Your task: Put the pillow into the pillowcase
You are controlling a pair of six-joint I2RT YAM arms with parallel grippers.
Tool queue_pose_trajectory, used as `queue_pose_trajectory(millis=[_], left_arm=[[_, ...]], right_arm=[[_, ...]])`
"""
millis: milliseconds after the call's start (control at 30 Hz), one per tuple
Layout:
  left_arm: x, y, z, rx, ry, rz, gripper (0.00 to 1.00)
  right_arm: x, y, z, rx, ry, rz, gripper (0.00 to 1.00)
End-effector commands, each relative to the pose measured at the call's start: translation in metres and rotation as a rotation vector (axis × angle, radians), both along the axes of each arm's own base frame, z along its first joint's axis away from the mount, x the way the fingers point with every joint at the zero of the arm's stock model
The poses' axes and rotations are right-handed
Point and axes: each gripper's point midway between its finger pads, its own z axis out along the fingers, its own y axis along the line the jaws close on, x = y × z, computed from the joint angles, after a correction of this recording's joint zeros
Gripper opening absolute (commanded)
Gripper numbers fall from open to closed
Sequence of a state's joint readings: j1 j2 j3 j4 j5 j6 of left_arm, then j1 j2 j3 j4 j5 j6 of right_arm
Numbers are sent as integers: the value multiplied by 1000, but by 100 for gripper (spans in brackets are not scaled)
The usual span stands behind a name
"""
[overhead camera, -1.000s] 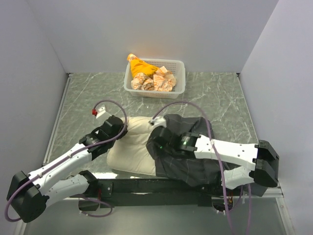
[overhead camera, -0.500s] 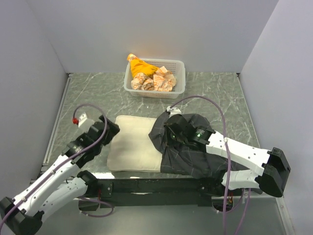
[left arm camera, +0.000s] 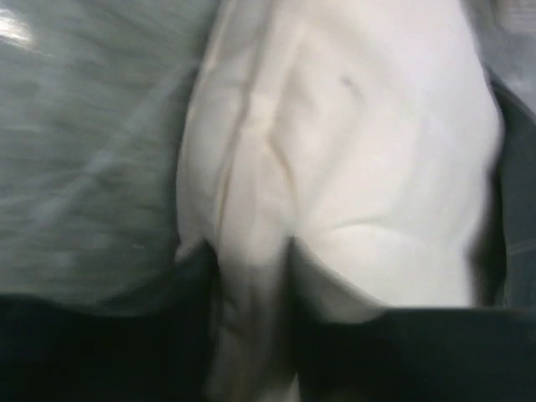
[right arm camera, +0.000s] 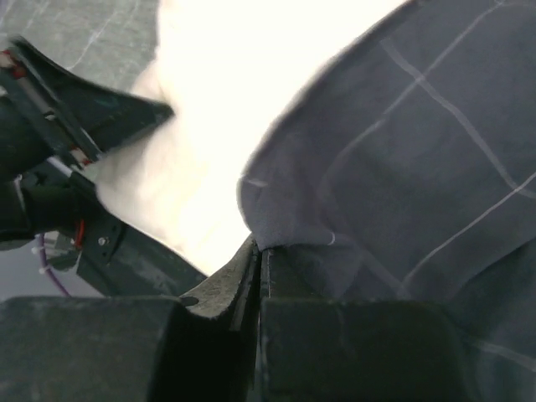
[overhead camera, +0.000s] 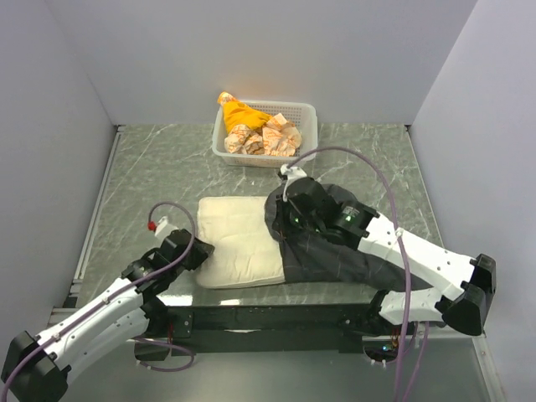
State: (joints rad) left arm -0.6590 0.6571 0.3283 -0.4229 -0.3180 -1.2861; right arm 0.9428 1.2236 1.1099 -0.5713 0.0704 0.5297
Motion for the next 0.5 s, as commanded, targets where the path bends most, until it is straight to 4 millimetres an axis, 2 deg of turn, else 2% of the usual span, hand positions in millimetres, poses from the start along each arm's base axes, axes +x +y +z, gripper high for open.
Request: queue_pose_trajectory(millis=[0, 33, 67, 100, 133, 167, 200, 233, 267, 333, 400, 433, 467], left_arm=[[8, -74, 104, -208, -288, -348, 1], [5, -78, 123, -196, -317, -372, 1], [7, -80, 173, -208, -406, -385, 1], [5, -80, 192, -207, -430, -383, 1], [1, -77, 200, -207, -407, -356, 1], [-1, -72, 236, -251, -432, -311, 1], [-1, -68, 242, -268, -398, -263, 1], [-3, -57, 237, -283, -314, -162, 1], [-3, -52, 258, -331, -324, -120, 1], [0, -46, 271, -395, -328, -38, 1], [6, -33, 269, -397, -340, 44, 1], [9, -24, 271, -432, -332, 122, 1], [15, -1, 268, -386, -361, 233, 1]], right_arm=[[20, 21, 115, 141, -192, 11, 0], [24, 25, 125, 130, -212, 15, 0], [24, 28, 142, 151, -226, 28, 0], [25, 35, 171, 192, -251, 41, 0], [18, 44, 183, 212, -254, 74, 0], [12, 52, 193, 215, -270, 83, 0], [9, 62, 205, 199, -288, 85, 0], [4, 69, 206, 173, -304, 78, 0], [-16, 84, 207, 162, -317, 115, 0], [-27, 98, 198, 162, -307, 131, 0], [-38, 103, 184, 172, -299, 125, 0], [-43, 103, 178, 175, -293, 129, 0], [-48, 102, 174, 178, -293, 131, 0]])
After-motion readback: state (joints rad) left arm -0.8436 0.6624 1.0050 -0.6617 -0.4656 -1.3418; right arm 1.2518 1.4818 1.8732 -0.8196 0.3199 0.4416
